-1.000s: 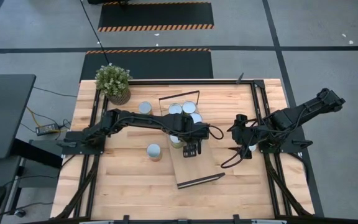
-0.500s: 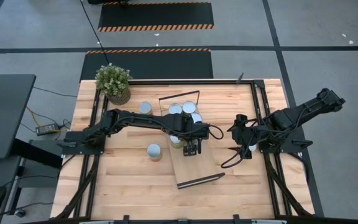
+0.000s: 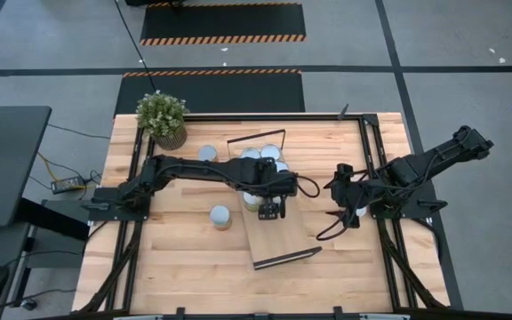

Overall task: Pick and place cans onto a shelf
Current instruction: Put the canned cherries on the shelf, then adjust the canned tomatoes on the shelf

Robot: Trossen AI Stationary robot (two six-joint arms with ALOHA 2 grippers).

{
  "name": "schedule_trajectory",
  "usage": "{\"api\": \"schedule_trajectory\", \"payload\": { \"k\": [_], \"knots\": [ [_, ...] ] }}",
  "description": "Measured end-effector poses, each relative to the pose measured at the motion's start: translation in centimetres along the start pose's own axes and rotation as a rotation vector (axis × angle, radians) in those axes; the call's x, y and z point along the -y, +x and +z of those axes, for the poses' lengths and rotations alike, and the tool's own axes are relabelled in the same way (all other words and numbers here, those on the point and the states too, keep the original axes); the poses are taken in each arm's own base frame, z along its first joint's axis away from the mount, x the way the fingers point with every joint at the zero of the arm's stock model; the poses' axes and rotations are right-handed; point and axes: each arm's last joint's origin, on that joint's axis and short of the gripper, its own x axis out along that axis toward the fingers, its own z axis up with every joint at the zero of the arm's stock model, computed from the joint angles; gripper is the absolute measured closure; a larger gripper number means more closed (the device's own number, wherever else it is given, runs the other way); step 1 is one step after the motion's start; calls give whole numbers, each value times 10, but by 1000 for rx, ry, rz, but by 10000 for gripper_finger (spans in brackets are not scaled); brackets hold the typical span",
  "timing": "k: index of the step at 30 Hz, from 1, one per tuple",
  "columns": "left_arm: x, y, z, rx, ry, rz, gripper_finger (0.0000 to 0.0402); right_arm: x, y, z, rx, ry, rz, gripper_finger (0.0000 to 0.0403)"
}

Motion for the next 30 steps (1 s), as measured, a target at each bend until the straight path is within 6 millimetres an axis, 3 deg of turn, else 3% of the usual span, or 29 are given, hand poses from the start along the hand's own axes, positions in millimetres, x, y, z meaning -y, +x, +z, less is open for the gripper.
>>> {"api": "schedule_trajectory", "payload": {
  "k": [5,10,16,24,30],
  "knots": [
    [11,-10,-3,-26,-1,-6,12,-4,-1,0,13,-17,14,26],
    [29,-17,-18,-153,42,-4,12,-7,-1,0,30,-24,-4,26],
    [52,-36,-23,-109,140,74,12,-7,16,11,52,-73,-135,26],
    [44,-65,-26,-14,80,219,12,0,47,29,59,-153,-226,26],
    [42,-60,-31,-28,63,318,12,18,54,30,101,-109,-395,29]
  ]
}}
